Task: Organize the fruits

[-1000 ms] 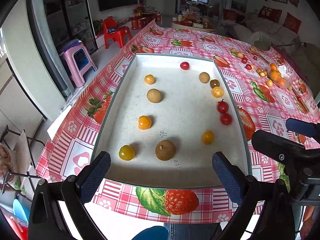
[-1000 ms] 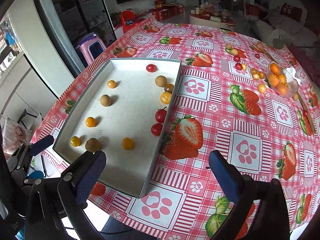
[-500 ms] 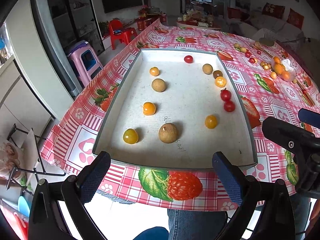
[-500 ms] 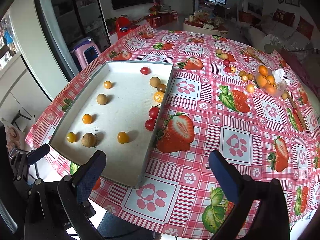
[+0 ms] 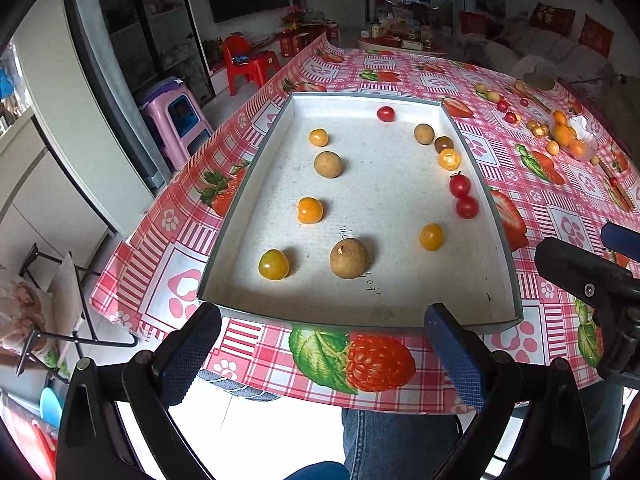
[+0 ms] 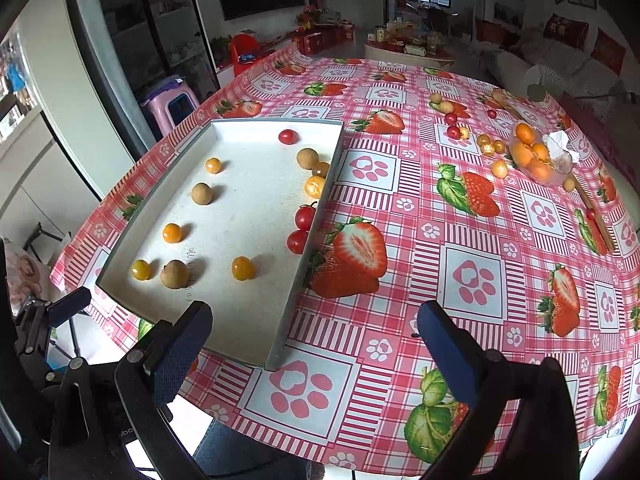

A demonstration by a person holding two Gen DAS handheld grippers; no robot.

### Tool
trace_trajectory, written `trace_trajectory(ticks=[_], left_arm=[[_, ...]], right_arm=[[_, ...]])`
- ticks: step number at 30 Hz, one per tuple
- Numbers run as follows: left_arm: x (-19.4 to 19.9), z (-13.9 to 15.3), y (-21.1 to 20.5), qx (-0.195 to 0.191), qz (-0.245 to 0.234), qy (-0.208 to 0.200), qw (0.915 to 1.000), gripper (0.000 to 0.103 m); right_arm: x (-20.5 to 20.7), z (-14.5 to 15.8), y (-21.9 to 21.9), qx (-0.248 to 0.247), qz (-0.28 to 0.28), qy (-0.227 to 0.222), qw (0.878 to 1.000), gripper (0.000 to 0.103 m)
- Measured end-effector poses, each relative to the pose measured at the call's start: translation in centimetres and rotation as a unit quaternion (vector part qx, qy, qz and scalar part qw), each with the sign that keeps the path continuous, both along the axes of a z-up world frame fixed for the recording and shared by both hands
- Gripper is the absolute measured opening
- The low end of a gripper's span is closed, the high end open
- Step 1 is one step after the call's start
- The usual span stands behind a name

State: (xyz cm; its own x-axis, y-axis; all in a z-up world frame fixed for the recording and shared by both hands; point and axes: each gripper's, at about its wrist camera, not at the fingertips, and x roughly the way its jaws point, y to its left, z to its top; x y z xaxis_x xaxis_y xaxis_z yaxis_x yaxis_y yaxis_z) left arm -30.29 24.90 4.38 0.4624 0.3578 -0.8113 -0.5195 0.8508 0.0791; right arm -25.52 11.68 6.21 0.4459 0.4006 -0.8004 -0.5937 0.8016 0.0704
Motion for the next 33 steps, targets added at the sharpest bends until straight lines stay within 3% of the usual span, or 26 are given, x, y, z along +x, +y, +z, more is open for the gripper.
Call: trace_trajectory(ticks=[33], left_arm=[[0.12,-0.18,-0.28,0.004,-0.001,0.009,1.0,0.102]], right_arm=[[0.17,-0.42,-0.36,0.001,-0.001,0.009,1.0,0.102]])
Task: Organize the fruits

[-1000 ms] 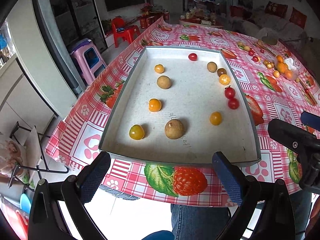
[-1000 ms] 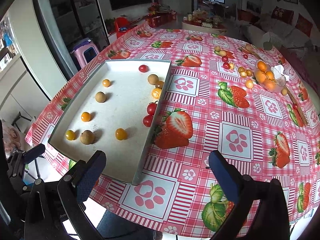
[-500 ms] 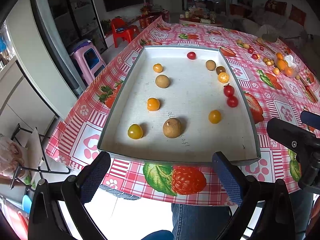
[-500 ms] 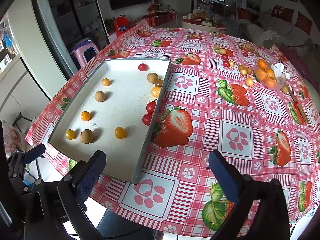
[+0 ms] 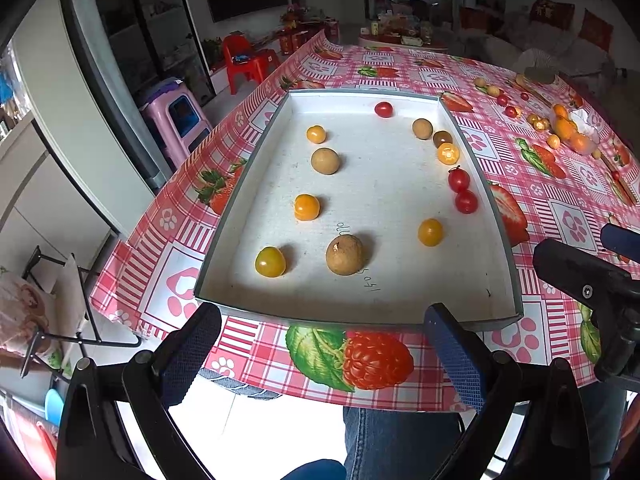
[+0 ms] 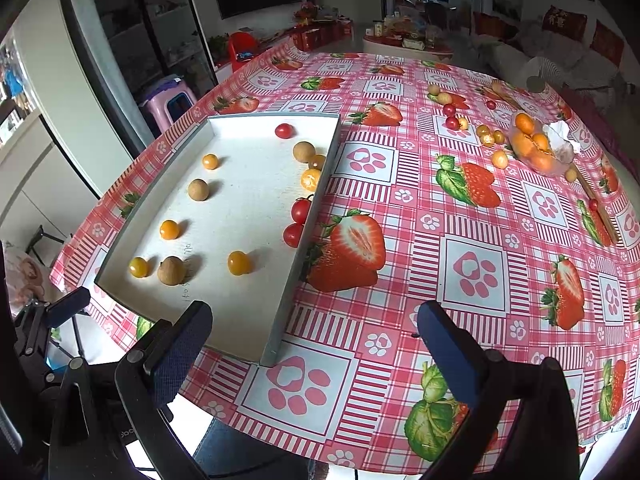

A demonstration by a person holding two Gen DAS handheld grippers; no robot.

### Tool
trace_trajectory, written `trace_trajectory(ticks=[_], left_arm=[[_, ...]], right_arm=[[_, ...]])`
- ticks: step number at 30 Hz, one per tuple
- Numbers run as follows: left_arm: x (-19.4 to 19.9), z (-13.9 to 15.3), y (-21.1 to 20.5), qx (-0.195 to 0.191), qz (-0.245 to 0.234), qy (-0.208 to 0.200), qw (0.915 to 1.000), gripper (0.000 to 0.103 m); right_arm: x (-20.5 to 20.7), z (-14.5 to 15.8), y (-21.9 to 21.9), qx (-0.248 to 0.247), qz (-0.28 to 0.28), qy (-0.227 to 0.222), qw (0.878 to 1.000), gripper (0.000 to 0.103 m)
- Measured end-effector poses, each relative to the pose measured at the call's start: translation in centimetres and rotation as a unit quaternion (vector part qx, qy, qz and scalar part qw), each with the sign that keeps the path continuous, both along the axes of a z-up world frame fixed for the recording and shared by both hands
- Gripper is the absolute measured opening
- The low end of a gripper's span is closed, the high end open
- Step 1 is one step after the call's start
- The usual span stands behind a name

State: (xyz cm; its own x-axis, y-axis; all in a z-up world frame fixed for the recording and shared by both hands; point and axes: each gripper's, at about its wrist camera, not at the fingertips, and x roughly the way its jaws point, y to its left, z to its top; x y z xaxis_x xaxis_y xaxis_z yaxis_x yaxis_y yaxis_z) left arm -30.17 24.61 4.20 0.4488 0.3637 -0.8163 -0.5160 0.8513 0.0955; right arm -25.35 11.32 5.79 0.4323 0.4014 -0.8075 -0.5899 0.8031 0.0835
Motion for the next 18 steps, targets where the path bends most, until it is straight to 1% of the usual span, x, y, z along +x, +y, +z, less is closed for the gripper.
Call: trace_trajectory(ticks=[7,18], left_arm=[[0.01,0.05,-0.02,0.0,0.0,-0.001,1.0,0.102],[0.22,0.4,-0.03,-0.008,0.004,-0.005,0.9999,0.102]], right_arm=[[-0.36,-0.19,0.37,-0.004,0.007,-0.002,1.0,0.103],[-0.64,0.41,0.67,-0.01,0.022,-0.01,1.0,0.102]])
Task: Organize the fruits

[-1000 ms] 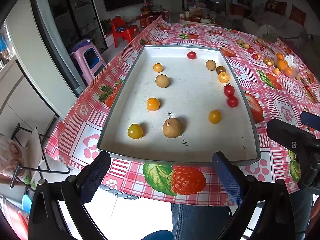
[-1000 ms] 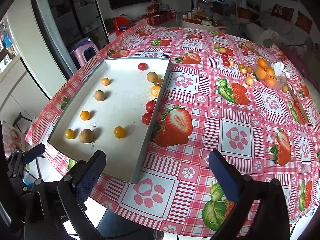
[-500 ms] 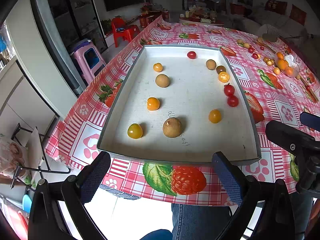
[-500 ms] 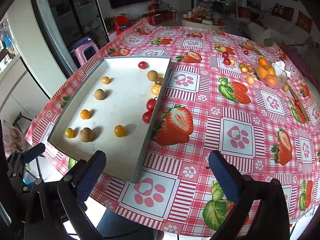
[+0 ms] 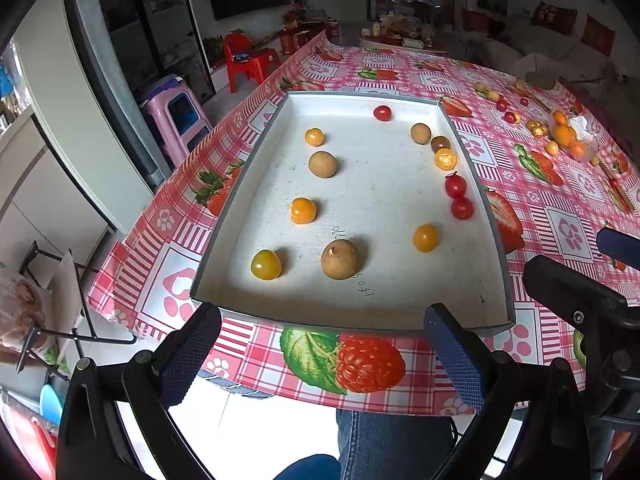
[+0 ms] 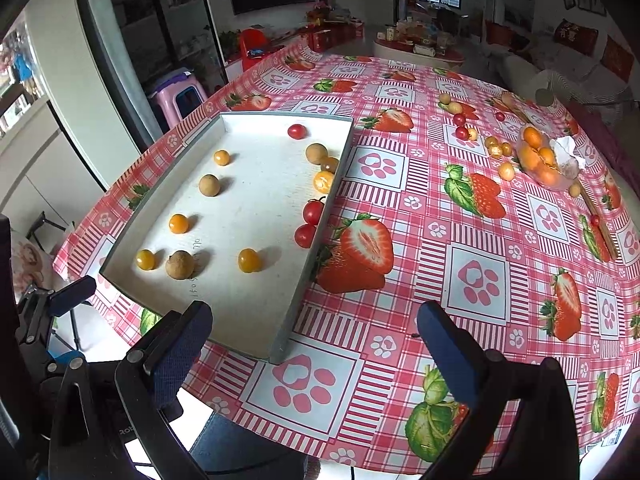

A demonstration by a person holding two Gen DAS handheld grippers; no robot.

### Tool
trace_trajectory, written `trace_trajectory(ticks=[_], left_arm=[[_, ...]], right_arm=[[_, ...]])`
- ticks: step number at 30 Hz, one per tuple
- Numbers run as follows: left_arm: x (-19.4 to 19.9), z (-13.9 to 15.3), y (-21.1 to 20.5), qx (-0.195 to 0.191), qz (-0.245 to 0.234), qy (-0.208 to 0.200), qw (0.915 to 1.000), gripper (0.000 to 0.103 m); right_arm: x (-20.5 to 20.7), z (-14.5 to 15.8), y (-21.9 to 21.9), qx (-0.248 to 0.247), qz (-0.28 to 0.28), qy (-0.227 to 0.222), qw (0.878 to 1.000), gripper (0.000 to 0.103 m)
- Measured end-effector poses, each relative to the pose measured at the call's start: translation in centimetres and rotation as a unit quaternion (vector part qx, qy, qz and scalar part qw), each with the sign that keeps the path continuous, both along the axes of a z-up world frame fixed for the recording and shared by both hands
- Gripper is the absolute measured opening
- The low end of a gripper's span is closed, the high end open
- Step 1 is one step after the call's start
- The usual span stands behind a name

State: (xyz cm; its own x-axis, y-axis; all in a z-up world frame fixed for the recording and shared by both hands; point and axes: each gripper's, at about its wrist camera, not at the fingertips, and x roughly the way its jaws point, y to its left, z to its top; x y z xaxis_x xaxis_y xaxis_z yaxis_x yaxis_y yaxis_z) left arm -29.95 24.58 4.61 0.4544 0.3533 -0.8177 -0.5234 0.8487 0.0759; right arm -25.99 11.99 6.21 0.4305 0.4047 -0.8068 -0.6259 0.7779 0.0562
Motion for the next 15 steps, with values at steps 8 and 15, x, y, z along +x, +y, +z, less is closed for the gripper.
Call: trace_trajectory(ticks=[8,15], left_arm=[[0.1,-0.16,0.07,-0.018,0.004,-0.001,0.9998,0.102],[0.07,-0.2,0.07,-0.021,0.007,-0.014,0.9997,0.102]], right_arm=[[-0.14,0.2,0.16,-0.004,0.013,-0.004,1.0,0.102],[-0.14,0.31,0.31,-0.011,0.022,-0.007,1.0,0.102]])
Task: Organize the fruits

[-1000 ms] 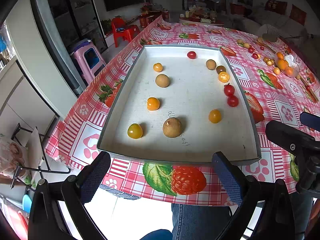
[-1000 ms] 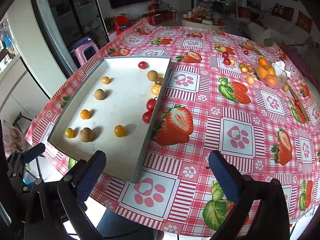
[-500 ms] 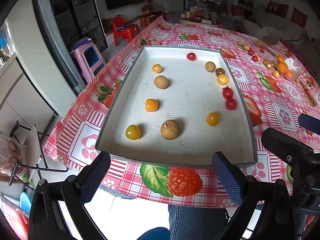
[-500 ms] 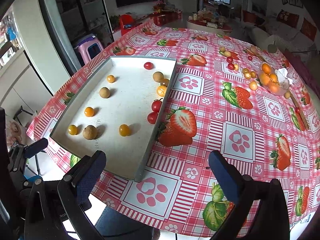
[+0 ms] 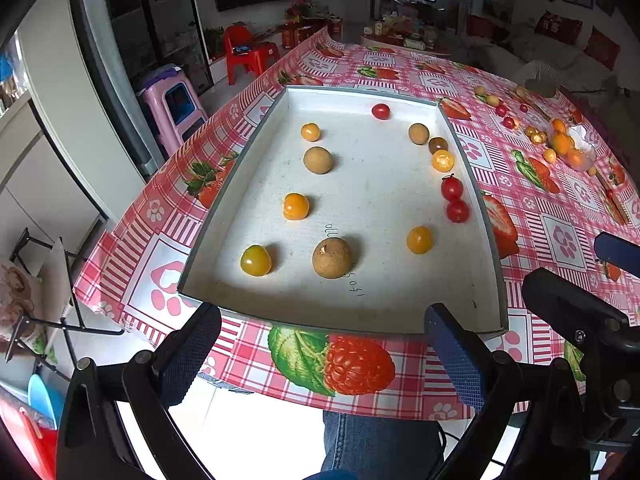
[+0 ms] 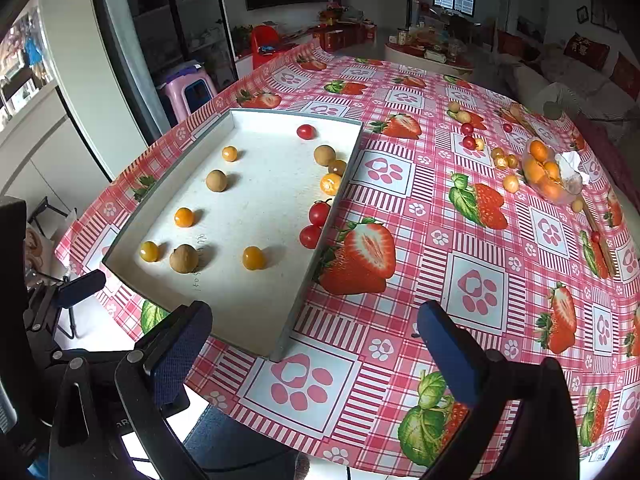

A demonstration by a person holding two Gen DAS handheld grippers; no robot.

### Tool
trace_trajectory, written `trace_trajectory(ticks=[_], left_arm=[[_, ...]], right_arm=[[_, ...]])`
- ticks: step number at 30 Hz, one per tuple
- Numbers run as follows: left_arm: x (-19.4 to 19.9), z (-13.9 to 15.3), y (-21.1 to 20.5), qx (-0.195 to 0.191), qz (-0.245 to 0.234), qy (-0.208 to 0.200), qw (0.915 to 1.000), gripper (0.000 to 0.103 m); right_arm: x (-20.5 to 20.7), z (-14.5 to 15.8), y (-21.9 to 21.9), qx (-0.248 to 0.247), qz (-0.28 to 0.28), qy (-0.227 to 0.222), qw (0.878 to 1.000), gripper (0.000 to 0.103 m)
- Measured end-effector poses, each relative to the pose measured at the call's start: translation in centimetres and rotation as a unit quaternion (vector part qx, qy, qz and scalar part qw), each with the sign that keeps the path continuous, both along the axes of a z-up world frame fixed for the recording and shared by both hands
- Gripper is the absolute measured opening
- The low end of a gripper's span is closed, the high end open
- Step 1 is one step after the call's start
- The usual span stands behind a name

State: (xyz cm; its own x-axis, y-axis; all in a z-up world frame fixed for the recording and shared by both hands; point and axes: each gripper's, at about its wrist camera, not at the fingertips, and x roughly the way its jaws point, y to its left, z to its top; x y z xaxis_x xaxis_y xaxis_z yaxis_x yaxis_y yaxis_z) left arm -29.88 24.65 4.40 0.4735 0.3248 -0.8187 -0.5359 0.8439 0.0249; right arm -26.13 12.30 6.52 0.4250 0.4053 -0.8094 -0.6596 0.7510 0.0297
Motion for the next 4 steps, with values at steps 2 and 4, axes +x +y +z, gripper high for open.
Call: trace_trajectory(ticks=[2,4], left_arm=[[-0.03,0.26,-0.08,0.006,-0.001,-0.006,1.0,0.102],[0.01,0.35,-0.07,0.006,-0.001,-0.006,1.0,0.102]], right_arm=[[0.02,0.02,0.02,0.0,0.0,0.0,1.0,0.102],[0.01,0.01,0.03,0.0,0.0,0.0,1.0,0.102]])
